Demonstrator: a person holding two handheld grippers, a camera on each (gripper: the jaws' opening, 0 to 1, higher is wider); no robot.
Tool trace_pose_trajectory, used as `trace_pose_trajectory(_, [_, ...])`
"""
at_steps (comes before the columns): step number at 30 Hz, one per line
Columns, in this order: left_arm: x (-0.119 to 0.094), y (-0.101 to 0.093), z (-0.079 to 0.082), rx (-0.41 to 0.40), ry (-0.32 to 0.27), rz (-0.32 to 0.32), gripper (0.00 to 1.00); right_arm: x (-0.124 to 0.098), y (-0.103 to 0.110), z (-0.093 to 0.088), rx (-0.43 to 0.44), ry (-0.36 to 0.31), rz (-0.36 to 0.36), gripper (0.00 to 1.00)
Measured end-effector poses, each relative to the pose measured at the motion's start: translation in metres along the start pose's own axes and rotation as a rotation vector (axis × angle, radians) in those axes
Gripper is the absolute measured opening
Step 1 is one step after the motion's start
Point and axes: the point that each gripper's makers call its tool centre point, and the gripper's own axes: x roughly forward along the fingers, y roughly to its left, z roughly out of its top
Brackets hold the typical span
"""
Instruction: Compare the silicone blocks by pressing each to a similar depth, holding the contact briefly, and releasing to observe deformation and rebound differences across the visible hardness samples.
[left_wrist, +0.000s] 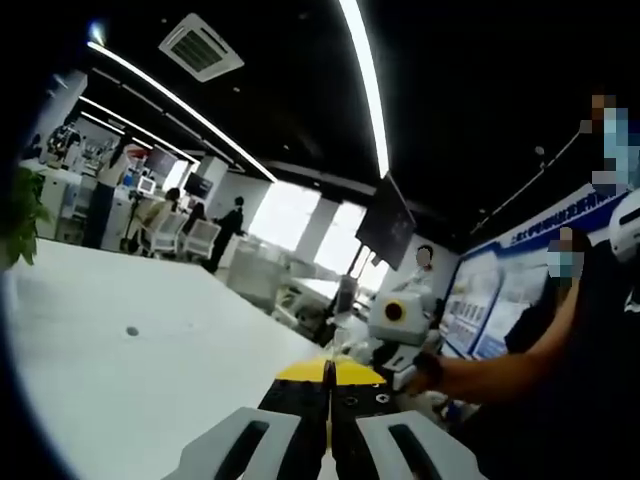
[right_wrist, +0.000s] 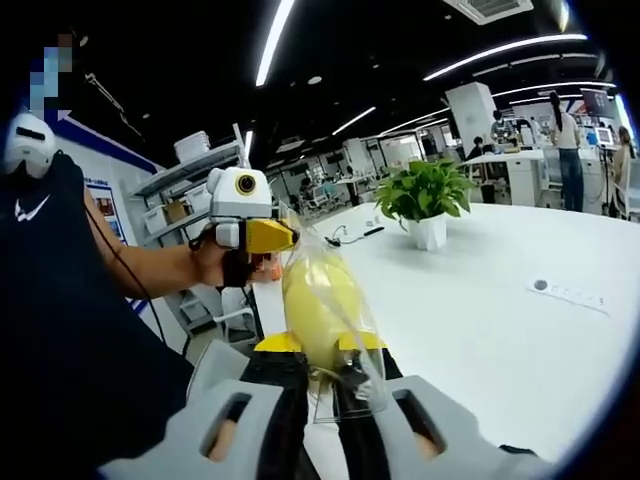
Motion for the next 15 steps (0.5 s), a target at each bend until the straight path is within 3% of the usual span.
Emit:
trace_pose_trajectory(3, [0.002,-0.001,0.001,0.018,-0.001,0.003,0.00,-0.001,-0.002,0.002,0.001,-0.011,-0.008,0.03])
trace_pose_trajectory(5, [0.004,-0.001,0.002,0.044,-0.001,0.006,0.00,-0.003,-0.008,0.005,-0.091,-0.012,-0.063,0.01])
trace_pose_trajectory(11, [0.005,-0.003,0.006,0.019,-0.017,-0.008,0.00,-0.006,-0.005,0.009,-0.077,0.001,-0.047,0.00])
trace_pose_trajectory(14, [0.004,-0.006,0.011,0.039,-0.032,-0.019,0.00,-0.005,-0.006,0.015,-0.110,-0.062,-0.052,0.01])
trace_pose_trajectory(15, [0.004,-0.006,0.013,0.034,-0.036,-0.019,0.00,-0.004,-0.004,0.014,-0.073,-0.064,-0.028,0.03])
